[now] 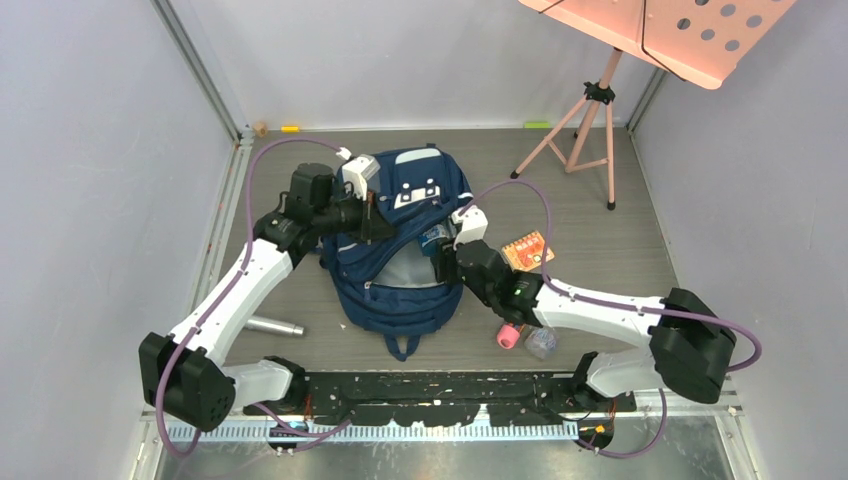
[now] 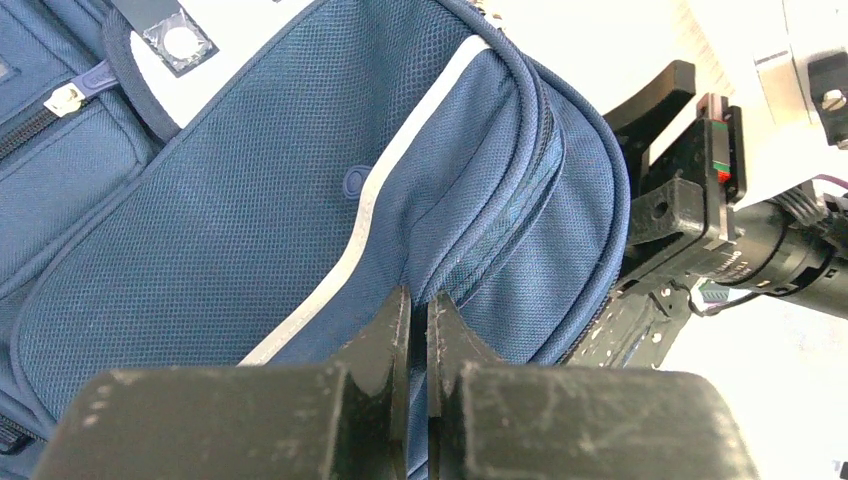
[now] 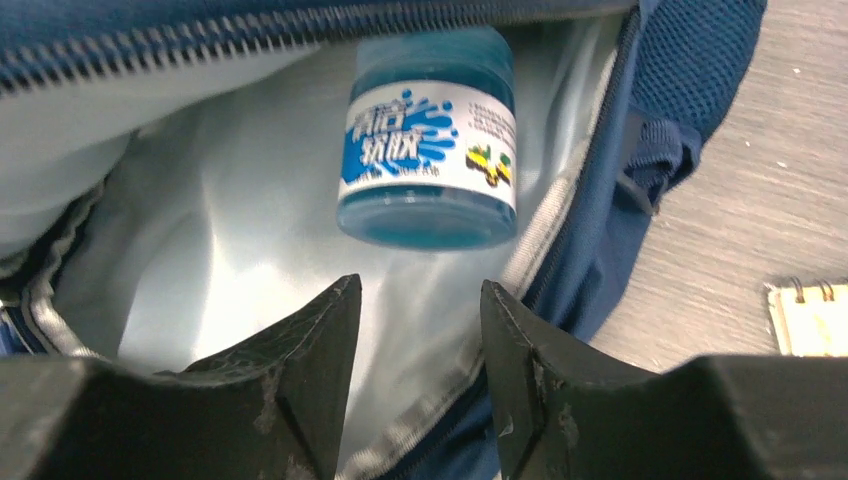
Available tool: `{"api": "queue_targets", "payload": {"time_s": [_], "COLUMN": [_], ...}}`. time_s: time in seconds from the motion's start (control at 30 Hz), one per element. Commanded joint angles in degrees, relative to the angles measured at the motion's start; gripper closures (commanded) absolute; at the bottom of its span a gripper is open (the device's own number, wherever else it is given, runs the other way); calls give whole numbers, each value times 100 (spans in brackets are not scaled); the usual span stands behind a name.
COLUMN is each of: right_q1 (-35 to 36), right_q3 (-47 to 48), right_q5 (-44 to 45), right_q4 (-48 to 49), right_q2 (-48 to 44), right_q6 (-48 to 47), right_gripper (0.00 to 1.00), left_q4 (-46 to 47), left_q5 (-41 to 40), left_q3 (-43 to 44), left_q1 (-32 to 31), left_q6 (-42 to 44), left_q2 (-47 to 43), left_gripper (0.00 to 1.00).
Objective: Pack the student bag
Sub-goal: Place the personal item in the student bag, then pick up the stationery from the center of the board.
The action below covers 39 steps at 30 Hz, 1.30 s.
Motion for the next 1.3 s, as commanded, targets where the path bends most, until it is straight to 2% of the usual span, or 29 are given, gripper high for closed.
{"api": "queue_targets", "payload": {"time_s": [0.0,0.33,0.53,0.63,0.83,1.03,1.13,1.17,1.27], "right_q1": [16,-130,-228,-229,-128,-49,-53,-59,-167], "right_q3": [-28,330,657,522,83,-161,83,155,600], "right_q5": [122,633,591,510,-175,-506,47,478,1199], "right_q4": [1303,3782,3736,3451,1895,-302,-1931,-2660,-4197], "right_q2": [386,2050,2333,2042,927,-840,-1497,-1708,-1922], "right_q6": [-37,-736,-1140,-1044,-482,222,819,1187,2068], "right_gripper": [47,54,52,44,24,14,9,8,5], "left_q4": [730,853,713,578,309,302,271,265,256], "left_q5": [486,631,393,-46,-921,-1038,-1089,-1102,-1103], "left_q3": [75,-9,48,65,108,93,103,107,112], "left_q1": [-26,-260,-283,-283,-274,-274,-274,-273,-274], "left_q6": [-67,134,189,182,156,155,170,172,177], "left_q2": [-300,-468,-416,-443,-502,-573,-560,-559,-548], "left_gripper": [100,100,100,100,100,100,100,100,100]}}
